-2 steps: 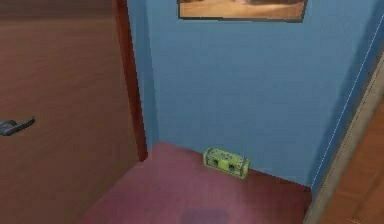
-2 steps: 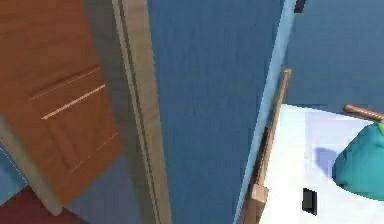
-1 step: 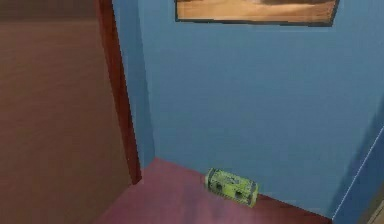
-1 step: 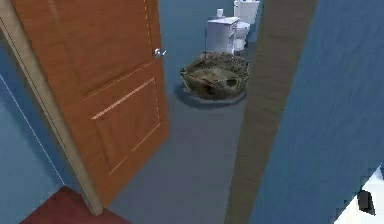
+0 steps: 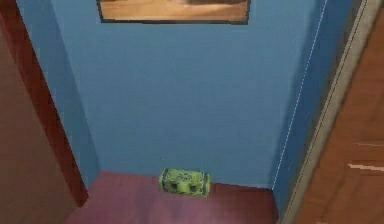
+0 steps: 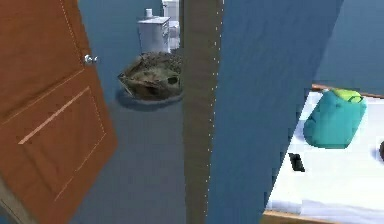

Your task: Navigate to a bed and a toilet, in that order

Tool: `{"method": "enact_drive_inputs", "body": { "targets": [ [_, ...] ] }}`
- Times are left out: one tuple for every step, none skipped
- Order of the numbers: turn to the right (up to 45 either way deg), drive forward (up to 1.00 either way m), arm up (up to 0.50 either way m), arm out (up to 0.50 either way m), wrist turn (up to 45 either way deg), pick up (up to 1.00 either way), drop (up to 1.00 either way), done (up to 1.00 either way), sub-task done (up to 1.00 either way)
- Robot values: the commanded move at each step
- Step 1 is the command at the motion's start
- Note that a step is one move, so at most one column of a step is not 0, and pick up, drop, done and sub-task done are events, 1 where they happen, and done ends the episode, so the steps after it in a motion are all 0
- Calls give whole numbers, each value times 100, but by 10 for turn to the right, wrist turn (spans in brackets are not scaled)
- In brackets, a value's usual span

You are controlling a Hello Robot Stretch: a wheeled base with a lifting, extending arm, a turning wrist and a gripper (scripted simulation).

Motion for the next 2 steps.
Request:
{"method": "enact_drive_inputs", "body": {
  "targets": [
    [0,15,0,0,0,0,0,0,0],
    [450,0,0,0,0,0,0,0,0]
  ]
}}
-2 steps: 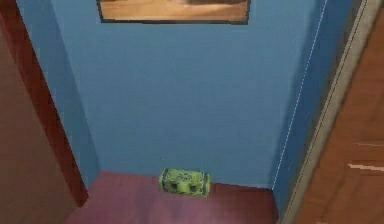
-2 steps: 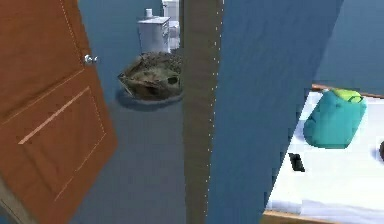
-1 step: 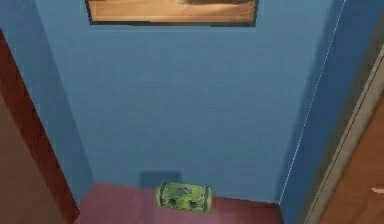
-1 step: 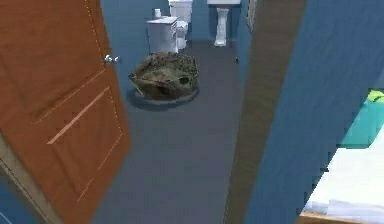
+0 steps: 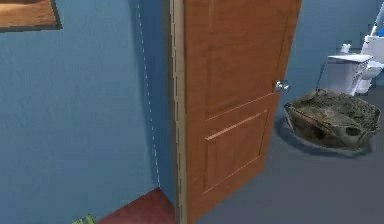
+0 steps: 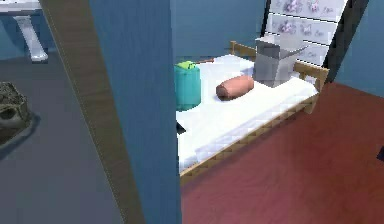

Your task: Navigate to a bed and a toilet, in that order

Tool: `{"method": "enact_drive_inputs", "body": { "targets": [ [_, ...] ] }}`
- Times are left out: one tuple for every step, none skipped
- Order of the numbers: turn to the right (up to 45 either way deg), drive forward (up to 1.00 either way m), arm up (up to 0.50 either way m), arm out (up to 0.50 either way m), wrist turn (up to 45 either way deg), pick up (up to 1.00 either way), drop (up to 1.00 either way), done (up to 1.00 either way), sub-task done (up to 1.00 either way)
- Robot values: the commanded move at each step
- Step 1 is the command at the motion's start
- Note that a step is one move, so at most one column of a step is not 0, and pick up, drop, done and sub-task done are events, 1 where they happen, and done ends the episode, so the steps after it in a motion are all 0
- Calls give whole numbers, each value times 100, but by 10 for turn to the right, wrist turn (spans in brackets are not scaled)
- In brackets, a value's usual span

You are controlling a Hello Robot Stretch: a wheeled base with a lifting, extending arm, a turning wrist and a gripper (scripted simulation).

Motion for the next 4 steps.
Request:
{"method": "enact_drive_inputs", "body": {
  "targets": [
    [210,0,0,0,0,0,0,0,0],
    [0,65,0,0,0,0,0,0,0],
    [390,0,0,0,0,0,0,0,0],
    [0,100,0,0,0,0,0,0,0]
  ]
}}
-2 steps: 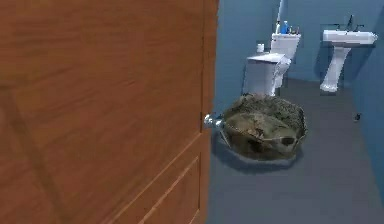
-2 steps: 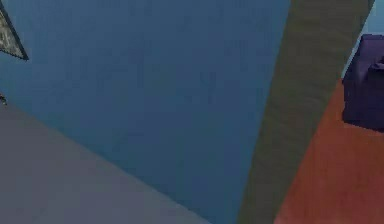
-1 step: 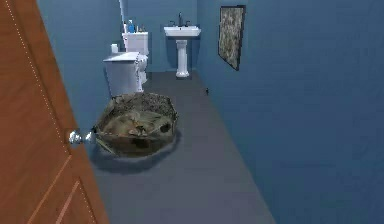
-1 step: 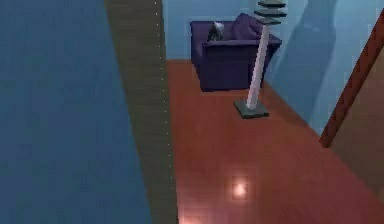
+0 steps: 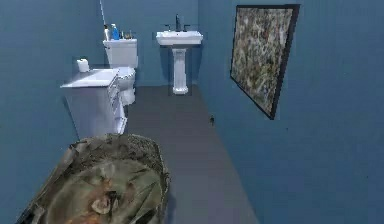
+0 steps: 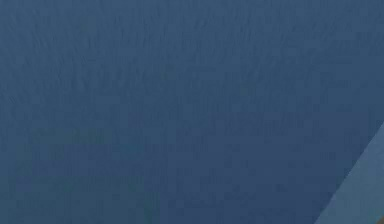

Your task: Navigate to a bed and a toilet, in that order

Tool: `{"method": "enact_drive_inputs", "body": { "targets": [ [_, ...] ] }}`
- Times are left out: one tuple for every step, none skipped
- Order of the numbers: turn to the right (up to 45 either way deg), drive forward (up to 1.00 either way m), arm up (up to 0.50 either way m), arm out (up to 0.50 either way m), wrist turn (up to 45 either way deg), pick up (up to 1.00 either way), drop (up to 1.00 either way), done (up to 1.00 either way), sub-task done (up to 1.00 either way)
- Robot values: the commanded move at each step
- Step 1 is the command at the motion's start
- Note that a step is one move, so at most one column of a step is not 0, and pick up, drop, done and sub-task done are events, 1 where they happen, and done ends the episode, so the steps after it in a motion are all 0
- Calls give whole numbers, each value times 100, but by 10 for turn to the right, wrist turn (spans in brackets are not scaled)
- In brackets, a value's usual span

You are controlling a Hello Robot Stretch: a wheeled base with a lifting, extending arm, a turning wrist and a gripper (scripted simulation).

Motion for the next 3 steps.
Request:
{"method": "enact_drive_inputs", "body": {
  "targets": [
    [30,0,0,0,0,0,0,0,0],
    [0,80,0,0,0,0,0,0,0],
    [-60,0,0,0,0,0,0,0,0]
  ]
}}
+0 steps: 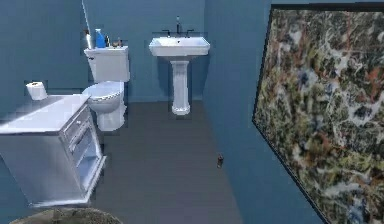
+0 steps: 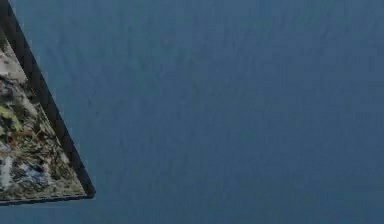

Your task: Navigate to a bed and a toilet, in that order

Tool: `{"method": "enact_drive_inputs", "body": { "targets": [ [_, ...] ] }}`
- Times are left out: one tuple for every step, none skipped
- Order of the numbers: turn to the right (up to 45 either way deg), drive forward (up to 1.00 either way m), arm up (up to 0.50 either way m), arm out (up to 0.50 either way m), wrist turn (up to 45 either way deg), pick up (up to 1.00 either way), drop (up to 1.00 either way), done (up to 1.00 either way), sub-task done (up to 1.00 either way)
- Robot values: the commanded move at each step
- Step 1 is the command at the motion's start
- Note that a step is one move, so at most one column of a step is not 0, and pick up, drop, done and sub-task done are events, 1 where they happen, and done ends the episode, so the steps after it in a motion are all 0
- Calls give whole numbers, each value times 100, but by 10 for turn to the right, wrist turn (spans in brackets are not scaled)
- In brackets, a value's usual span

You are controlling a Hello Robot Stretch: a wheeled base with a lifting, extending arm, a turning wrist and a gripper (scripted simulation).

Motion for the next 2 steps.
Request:
{"method": "enact_drive_inputs", "body": {
  "targets": [
    [0,70,0,0,0,0,0,0,0],
    [-30,0,0,0,0,0,0,0,0]
  ]
}}
